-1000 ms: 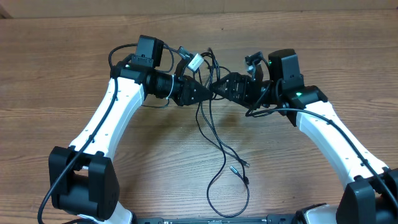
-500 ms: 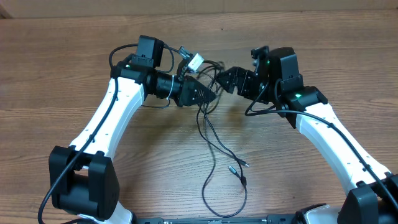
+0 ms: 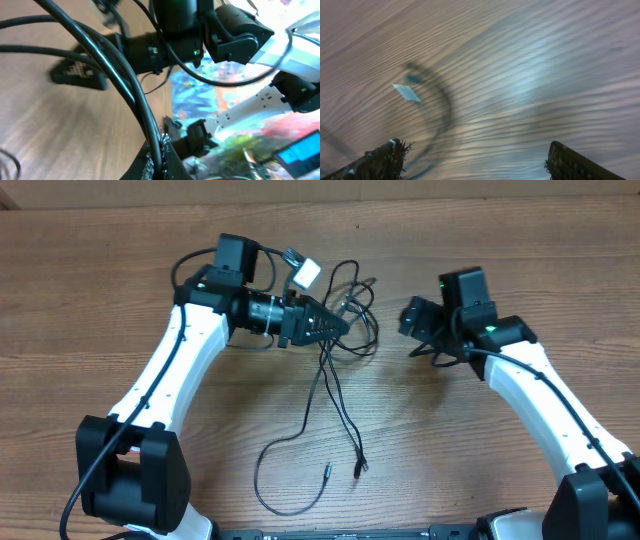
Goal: Untangle cables
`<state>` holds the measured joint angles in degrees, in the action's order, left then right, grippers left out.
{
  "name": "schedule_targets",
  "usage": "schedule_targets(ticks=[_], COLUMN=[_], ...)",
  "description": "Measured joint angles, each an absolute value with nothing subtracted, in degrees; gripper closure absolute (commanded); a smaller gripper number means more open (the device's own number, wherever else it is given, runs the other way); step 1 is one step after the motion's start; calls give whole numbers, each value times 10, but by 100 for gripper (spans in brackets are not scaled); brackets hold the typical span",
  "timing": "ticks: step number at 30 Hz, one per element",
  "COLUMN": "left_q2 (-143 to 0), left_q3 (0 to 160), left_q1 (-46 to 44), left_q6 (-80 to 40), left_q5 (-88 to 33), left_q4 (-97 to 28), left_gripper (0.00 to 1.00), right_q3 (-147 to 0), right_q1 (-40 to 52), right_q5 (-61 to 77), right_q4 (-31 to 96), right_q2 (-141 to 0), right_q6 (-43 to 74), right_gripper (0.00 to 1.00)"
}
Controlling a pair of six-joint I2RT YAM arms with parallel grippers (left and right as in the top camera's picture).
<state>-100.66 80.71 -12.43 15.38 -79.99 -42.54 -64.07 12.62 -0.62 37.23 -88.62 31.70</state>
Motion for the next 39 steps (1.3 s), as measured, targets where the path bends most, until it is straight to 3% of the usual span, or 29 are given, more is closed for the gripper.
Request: schedule_targets(ticks=[6, 10, 13, 15, 23, 25, 28, 31, 37, 39], left_q2=[-1007, -1007, -1007, -1006, -1006, -1006, -1006, -1006, -1006, -1006], left_q3=[807, 806, 802, 803, 806, 806, 806, 806, 806, 806], left_q1=[-77, -93, -119, -141, -252, -254, -253, -251, -251, -251], left_q6=[133, 10, -118, -172, -211, -211, -211, -211, -211, -211], left_q5=[-774, -648, -522, -451, -120, -77, -41, -29, -27, -26], left_q4=[-371, -286, -151, -108, -309, -329, -362, -376, -426, -432], left_gripper=[95, 96, 95, 84, 62, 55, 52, 53, 84, 86], right_q3=[-641, -641, -641, -641, -641, -641, -641, -641, -641, -641], right_q1=[82, 84, 84, 84, 84, 84, 84, 84, 84, 84], right_q5=[52, 108, 152, 187, 227, 230, 232, 232, 232, 232], right_q4=[384, 387, 397, 414, 442, 442, 442, 442, 442, 442], right_q2=[-886, -886, -886, -886, -886, -886, -886, -886, -886, -886], right_q6=[317, 317, 317, 317, 315, 315, 315, 315, 315, 315], right_gripper=[5, 5, 4, 3, 0, 0, 0, 0, 0, 0])
